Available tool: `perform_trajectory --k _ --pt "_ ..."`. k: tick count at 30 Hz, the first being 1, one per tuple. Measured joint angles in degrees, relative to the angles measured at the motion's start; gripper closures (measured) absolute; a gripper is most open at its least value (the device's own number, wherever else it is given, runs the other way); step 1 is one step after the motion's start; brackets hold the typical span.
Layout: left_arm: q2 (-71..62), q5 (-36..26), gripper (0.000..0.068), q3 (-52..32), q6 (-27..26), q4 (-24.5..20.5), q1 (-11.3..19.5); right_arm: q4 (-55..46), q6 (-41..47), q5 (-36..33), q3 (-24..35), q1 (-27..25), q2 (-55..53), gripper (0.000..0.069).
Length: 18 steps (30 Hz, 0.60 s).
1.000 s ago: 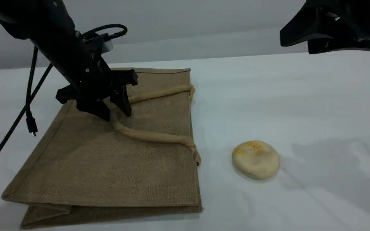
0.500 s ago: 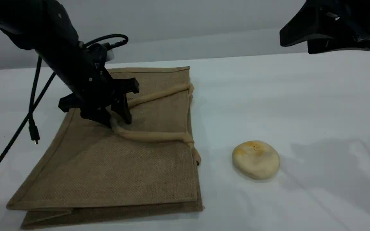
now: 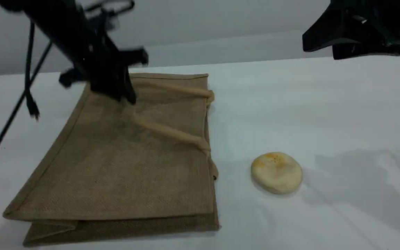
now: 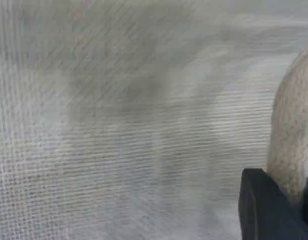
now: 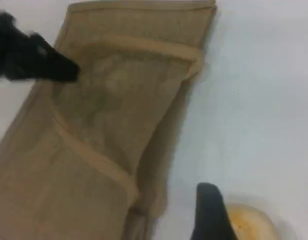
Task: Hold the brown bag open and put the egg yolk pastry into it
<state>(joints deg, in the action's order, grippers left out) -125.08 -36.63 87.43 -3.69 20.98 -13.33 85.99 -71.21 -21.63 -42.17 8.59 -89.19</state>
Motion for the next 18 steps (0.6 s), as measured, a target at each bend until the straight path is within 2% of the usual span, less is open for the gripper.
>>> perform_trajectory --k 6,10,16,18 --pt "3.72 -9.48 0.0603 6.25 -0.62 -0.19 0.0 0.0 0.0 2.73 0.0 0.0 -6.84 0.0307" --pt "4.27 -13.01 0.0603 8.77 -0.69 -0.19 0.0 0.35 -0.36 2.11 0.0 0.0 -13.18 0.0307" --pt "4.27 -15.51 0.0603 9.82 -0.82 -0.14 0.0 7.46 -8.32 1.24 -0.11 0.0 -22.47 0.0307" --pt "4.27 -15.75 0.0603 9.82 -0.93 -0.14 0.0 10.88 -12.24 -1.35 -0.26 0.0 -25.0 0.0307"
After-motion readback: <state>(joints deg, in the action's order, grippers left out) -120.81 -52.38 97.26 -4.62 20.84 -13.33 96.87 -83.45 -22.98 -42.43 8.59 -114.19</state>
